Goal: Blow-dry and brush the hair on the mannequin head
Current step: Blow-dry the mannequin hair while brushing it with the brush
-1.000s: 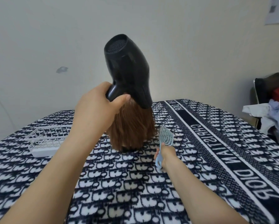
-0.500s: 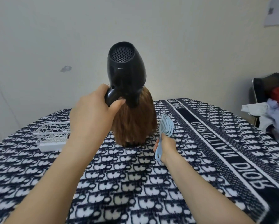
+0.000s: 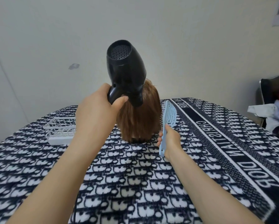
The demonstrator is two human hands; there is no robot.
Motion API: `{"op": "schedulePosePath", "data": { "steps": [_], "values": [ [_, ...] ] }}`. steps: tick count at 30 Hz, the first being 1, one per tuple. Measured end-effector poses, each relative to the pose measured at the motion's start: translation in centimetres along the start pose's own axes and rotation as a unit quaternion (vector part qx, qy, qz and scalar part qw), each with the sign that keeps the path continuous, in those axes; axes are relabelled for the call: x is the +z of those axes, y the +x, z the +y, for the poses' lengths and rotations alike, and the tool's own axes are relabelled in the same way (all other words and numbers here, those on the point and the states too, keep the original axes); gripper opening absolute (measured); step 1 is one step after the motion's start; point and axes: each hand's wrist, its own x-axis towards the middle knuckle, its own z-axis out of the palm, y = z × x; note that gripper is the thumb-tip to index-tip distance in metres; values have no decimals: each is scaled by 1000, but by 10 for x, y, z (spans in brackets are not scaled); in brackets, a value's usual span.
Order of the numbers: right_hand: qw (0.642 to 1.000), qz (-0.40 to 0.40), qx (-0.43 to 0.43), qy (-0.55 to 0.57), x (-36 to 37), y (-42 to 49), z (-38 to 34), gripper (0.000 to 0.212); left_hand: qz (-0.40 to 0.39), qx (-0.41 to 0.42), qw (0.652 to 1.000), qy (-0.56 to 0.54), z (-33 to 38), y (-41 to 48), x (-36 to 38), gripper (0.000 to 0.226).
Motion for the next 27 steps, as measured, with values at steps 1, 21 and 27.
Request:
{"op": "schedulePosePath", "data": {
  "steps": [1,21,27],
  "values": [
    [1000,-2,1,1,1,-1,-1,25,-12,-6,1000,-9,-1,1,0,31],
    [998,-52,-1,18,15,-14,-5,26,-27,-44,993,-102,-7,0,1,29],
    [998,-57,-4,22,15,-14,-4,25,3,-19,999,-27,-7,-5,4,32]
  ]
}}
